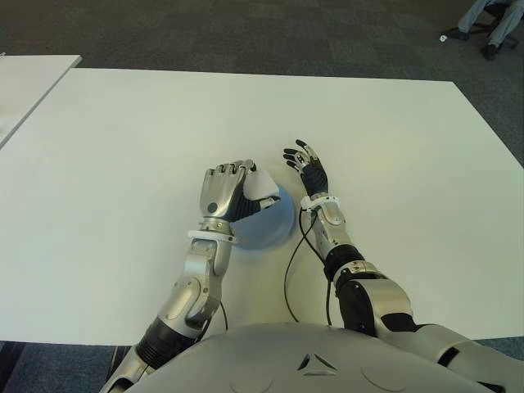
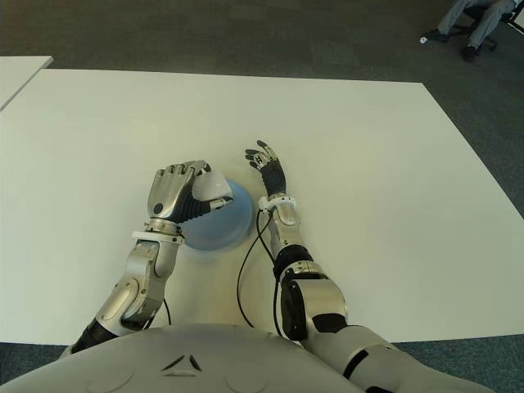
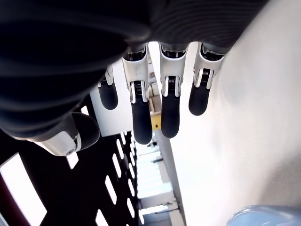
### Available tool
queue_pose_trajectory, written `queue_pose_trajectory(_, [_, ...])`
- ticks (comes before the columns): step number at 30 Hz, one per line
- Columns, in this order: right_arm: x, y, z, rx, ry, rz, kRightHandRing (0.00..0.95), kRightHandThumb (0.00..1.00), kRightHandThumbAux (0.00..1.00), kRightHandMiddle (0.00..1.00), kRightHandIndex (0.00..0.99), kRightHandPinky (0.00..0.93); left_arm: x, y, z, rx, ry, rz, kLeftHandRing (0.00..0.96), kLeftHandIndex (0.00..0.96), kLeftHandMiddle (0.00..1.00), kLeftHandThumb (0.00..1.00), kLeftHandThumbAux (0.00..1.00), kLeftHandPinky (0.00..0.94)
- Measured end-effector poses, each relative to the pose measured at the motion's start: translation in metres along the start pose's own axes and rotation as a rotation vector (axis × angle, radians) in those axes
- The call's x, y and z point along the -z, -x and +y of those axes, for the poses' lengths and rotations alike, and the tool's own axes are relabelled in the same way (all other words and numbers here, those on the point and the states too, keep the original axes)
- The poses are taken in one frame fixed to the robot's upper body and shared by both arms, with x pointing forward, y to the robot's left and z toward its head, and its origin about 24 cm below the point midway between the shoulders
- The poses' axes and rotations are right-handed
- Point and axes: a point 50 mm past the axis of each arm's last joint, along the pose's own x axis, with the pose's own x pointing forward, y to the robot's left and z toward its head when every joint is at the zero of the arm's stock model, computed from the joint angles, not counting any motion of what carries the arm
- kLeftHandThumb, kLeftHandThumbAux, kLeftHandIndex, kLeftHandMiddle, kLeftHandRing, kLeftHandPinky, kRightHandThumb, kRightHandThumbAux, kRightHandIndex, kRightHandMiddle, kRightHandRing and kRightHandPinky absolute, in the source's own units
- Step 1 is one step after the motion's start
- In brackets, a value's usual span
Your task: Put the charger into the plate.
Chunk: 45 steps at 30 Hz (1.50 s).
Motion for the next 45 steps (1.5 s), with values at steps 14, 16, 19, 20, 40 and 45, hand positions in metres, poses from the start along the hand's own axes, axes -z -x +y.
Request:
queue_pose_trajectory(14, [0.000, 0.000, 0.000, -0.001, -0.003, 0.000, 0.282, 0.000, 0.484, 0.336, 0.134, 0.210, -0.002, 0.007, -0.017, 0.021, 0.004, -0.063, 0.733, 0.400, 0.558, 0.846, 0.666, 0.707])
queue_pose_trajectory(16, [0.000, 0.000, 0.000, -0.001, -0.003, 0.000, 0.283, 0.000, 0.493, 0.336, 0.130, 0.200, -0.001, 0.007, -0.019, 0.021, 0.004, -0.065, 0.678, 0.395, 0.563, 0.838, 0.668, 0.642])
queue_pose_trajectory(19, [0.000, 0.000, 0.000, 0.001, -0.002, 0.000, 0.282, 0.000, 0.507, 0.335, 0.126, 0.192, 0.001, 0.008, -0.021, 0.034, -0.002, -0.059, 0.602, 0.391, 0.564, 0.832, 0.670, 0.561])
queue_pose_trajectory(20, [0.000, 0.000, 0.000, 0.003, -0.001, -0.001, 0.282, 0.000, 0.509, 0.335, 0.125, 0.192, 0.001, 0.008, -0.022, 0.038, -0.005, -0.056, 0.582, 0.390, 0.564, 0.831, 0.670, 0.538])
queue_pose_trajectory(40, [0.001, 0.002, 0.003, -0.014, 0.012, -0.008, 0.260, 0.000, 0.551, 0.314, 0.111, 0.150, 0.012, 0.009, -0.024, 0.162, -0.155, 0.004, 0.008, 0.008, 0.033, 0.180, 0.457, 0.004])
queue_pose_trajectory(45, [0.001, 0.002, 0.003, -0.013, 0.009, -0.008, 0.273, 0.000, 0.556, 0.324, 0.117, 0.186, 0.011, 0.008, -0.021, 0.182, -0.166, 0.016, 0.000, 0.001, 0.005, 0.210, 0.402, 0.000])
